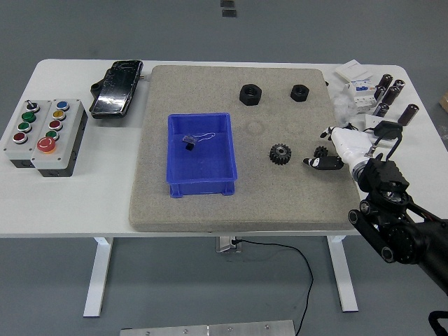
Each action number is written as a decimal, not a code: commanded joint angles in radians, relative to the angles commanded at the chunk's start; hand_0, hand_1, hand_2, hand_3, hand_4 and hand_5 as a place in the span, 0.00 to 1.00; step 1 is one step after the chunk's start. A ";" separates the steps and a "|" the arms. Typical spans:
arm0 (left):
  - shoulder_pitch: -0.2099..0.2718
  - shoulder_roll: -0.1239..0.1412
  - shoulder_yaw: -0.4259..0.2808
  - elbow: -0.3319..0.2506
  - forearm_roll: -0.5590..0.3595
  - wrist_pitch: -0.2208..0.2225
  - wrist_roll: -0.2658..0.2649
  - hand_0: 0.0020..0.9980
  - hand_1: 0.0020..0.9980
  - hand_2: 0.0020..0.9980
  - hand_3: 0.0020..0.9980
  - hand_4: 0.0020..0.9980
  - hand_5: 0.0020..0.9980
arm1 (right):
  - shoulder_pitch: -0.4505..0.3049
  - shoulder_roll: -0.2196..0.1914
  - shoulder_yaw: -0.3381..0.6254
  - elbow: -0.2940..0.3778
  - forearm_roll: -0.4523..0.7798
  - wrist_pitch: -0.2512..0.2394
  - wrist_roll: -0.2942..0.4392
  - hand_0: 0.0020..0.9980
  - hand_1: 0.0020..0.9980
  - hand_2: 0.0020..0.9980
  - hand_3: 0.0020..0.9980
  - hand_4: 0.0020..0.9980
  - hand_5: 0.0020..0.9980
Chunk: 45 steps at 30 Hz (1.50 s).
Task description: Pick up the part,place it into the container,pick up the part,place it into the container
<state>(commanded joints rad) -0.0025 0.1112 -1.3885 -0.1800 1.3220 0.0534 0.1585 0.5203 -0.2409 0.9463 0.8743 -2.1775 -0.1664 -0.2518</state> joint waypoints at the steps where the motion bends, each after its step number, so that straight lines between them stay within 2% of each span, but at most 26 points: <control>1: 0.000 0.000 0.000 0.000 0.000 0.000 0.000 0.67 0.67 0.59 0.63 0.71 0.30 | 0.000 0.000 0.000 -0.001 0.001 0.000 0.000 0.36 0.59 0.68 0.69 0.92 0.57; 10: 0.001 -0.001 0.003 0.000 -0.003 -0.001 0.000 0.67 0.67 0.59 0.63 0.71 0.30 | 0.000 0.002 -0.010 -0.018 0.011 -0.003 0.002 0.36 0.58 0.68 0.69 0.92 0.58; 11: 0.000 -0.001 0.003 0.000 -0.003 -0.001 0.000 0.67 0.67 0.59 0.63 0.71 0.30 | 0.000 0.002 -0.011 -0.019 0.011 -0.004 0.002 0.36 0.57 0.66 0.67 0.85 0.54; 16: 0.000 0.000 0.004 0.000 -0.003 -0.001 0.001 0.67 0.67 0.59 0.63 0.71 0.30 | 0.001 0.004 -0.016 -0.021 0.014 -0.006 0.003 0.36 0.57 0.66 0.67 0.85 0.54; 17: 0.000 0.000 0.004 0.000 -0.003 -0.002 0.001 0.67 0.67 0.59 0.63 0.71 0.30 | 0.001 0.004 -0.017 -0.021 0.015 -0.007 0.003 0.34 0.55 0.63 0.65 0.73 0.49; 34: -0.001 0.000 0.007 0.000 -0.005 -0.002 0.000 0.67 0.67 0.59 0.63 0.71 0.30 | -0.001 0.008 -0.034 -0.034 0.024 -0.016 0.006 0.33 0.54 0.60 0.64 0.68 0.49; 35: -0.001 0.000 0.007 0.000 -0.005 -0.002 0.000 0.67 0.67 0.59 0.62 0.71 0.30 | -0.001 0.008 -0.034 -0.034 0.024 -0.016 0.005 0.33 0.53 0.61 0.65 0.58 0.35; 40: -0.001 0.000 0.007 0.000 -0.005 -0.002 0.000 0.67 0.67 0.59 0.62 0.71 0.30 | -0.001 0.009 -0.040 -0.032 0.018 -0.014 -0.005 0.33 0.53 0.61 0.65 0.58 0.35; 41: -0.001 0.000 0.008 0.000 -0.005 -0.002 0.000 0.68 0.67 0.59 0.62 0.71 0.30 | -0.001 0.009 -0.042 -0.031 0.016 -0.015 -0.006 0.33 0.55 0.58 0.68 0.43 0.15; 45: 0.000 0.000 0.007 0.000 -0.004 -0.002 0.000 0.68 0.67 0.59 0.62 0.71 0.30 | -0.001 0.008 -0.048 -0.028 0.010 -0.021 -0.011 0.33 0.55 0.58 0.68 0.43 0.15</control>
<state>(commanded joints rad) -0.0028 0.1113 -1.3817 -0.1800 1.3180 0.0510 0.1582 0.5192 -0.2329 0.8987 0.8461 -2.1675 -0.1874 -0.2631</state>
